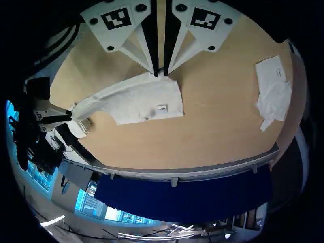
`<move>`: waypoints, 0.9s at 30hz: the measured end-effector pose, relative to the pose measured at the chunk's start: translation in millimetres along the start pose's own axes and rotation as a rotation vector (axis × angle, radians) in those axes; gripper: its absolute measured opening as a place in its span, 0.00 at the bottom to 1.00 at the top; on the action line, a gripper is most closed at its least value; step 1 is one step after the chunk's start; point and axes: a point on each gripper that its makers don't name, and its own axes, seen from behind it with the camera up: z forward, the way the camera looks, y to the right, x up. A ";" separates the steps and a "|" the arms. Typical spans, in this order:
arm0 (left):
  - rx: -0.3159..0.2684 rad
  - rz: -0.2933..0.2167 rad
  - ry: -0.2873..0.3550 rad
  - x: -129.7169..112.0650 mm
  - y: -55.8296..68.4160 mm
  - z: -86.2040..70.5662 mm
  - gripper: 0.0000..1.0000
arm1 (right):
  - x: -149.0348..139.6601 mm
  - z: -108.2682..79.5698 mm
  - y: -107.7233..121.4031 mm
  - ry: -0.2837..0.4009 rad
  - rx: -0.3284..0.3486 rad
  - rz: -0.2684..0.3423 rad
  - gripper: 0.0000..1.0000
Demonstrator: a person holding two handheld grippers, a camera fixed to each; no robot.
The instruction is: Fold towel
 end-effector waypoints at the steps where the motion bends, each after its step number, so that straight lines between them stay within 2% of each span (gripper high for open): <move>1: 0.000 -0.002 0.001 0.3 0.5 -0.5 0.09 | 0.0 -0.1 0.4 0.000 0.000 0.001 0.19; 7: -0.002 -0.014 0.006 1.4 2.2 0.7 0.09 | -0.8 0.9 4.1 -0.005 -0.004 0.008 0.19; 16: 0.003 -0.015 0.011 7.3 1.2 11.1 0.09 | -1.2 8.7 11.3 -0.018 -0.019 0.004 0.19; 27: 0.016 -0.014 0.014 17.3 -9.3 39.7 0.09 | 1.1 37.1 26.6 -0.038 -0.028 0.005 0.19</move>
